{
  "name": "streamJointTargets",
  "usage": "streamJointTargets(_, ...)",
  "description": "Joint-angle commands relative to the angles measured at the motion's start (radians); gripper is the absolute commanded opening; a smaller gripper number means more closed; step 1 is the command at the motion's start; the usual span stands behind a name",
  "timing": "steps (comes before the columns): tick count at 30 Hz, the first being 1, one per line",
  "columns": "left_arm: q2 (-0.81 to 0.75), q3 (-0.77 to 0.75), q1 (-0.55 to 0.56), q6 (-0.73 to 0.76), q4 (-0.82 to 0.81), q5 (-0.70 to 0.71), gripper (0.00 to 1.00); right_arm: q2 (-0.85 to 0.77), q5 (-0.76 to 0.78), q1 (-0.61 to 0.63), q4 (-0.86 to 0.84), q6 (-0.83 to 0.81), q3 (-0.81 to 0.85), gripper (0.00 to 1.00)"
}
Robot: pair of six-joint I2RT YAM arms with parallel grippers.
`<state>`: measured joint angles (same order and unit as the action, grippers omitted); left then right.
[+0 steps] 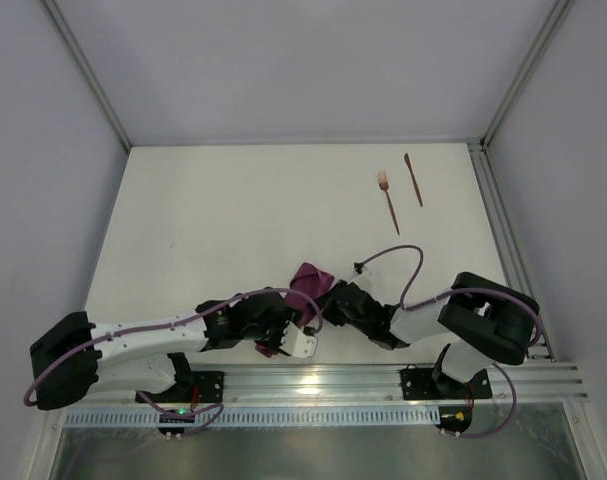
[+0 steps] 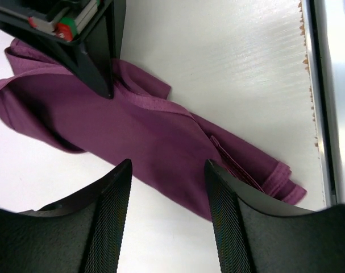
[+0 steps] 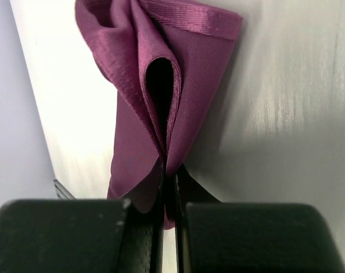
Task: Fold the napkin into a case and place the utensils inside
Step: Pick up the smaller rectangle-folded napkin from the center of the board.
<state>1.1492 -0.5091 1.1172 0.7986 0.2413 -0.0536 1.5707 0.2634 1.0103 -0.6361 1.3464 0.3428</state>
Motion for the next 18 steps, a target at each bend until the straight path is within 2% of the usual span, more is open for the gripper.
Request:
streamJointTargets(1, -0.086, -0.075, 0.001, -0.071, 0.162, -0.02, 0.57, -0.064, 0.065, -0.006, 0.072, -0.142, 0.033, 0.04)
streamJointTargets(6, -0.202, -0.126, 0.001, -0.093, 0.277, 0.076, 0.59, -0.13, 0.027, -0.009, 0.117, -0.294, 0.073, 0.04)
streamJointTargets(10, -0.247, -0.129, 0.0, -0.107, 0.305, 0.149, 0.61, -0.184, -0.019, -0.027, 0.229, -0.412, 0.116, 0.04)
streamJointTargets(15, -0.186, -0.057, 0.001, -0.088, 0.196, 0.118, 0.65, -0.163, -0.046, -0.041, 0.219, -0.425, 0.119, 0.04)
streamJointTargets(18, -0.088, -0.063, 0.001, -0.087, 0.173, 0.013, 0.71, -0.147, -0.047, -0.042, 0.179, -0.403, 0.105, 0.04)
